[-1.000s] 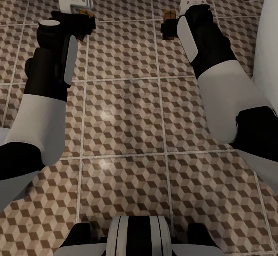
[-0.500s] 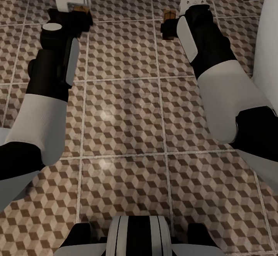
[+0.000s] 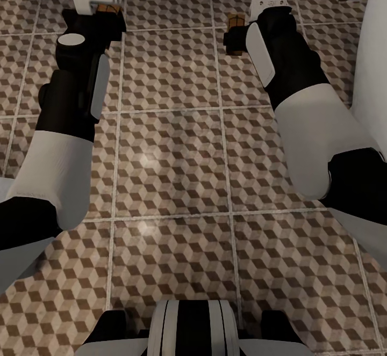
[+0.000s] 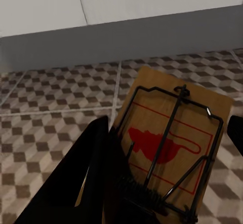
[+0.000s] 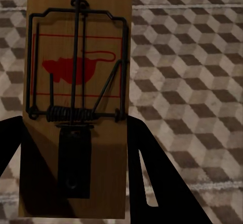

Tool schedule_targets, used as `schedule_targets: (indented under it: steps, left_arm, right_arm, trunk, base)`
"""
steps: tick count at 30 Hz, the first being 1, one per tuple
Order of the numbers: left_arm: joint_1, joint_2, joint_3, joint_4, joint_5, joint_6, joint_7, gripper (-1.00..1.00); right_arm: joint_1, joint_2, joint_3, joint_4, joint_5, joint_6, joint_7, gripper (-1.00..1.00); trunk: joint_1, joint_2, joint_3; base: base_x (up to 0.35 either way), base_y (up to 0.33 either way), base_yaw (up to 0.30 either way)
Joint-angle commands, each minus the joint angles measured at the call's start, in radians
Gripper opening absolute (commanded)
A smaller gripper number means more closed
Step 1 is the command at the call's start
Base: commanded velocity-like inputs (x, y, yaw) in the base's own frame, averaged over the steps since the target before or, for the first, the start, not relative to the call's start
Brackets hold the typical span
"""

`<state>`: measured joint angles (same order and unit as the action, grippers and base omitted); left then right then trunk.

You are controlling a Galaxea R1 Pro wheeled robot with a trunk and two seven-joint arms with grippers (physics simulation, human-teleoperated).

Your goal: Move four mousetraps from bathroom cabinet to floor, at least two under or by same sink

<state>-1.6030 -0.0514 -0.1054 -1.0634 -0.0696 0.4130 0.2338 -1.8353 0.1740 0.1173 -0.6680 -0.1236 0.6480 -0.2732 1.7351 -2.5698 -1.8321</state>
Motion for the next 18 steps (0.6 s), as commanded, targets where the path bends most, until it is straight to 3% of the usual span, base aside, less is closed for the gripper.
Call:
schedule_targets:
  steps: [1,18]
  left_arm:
    - [0.0,0.0,-0.002,-0.004,-0.008,0.006,0.005,-1.0]
    - [-0.002,-0.007,0.023,-0.009,-0.002,0.009,0.018,-1.0]
  right_arm:
    - [0.0,-0.001,0.004,-0.001,-0.013,0.002,-0.011,-1.0]
    - [0.001,-0.001,0.004,-0.001,-0.013,0.002,-0.011,-1.0]
  trunk:
    - [0.0,0.0,-0.001]
    - [0.0,0.0,-0.001]
  base:
    - [0.0,0.0,0.0]
    - [0.0,0.0,0.0]
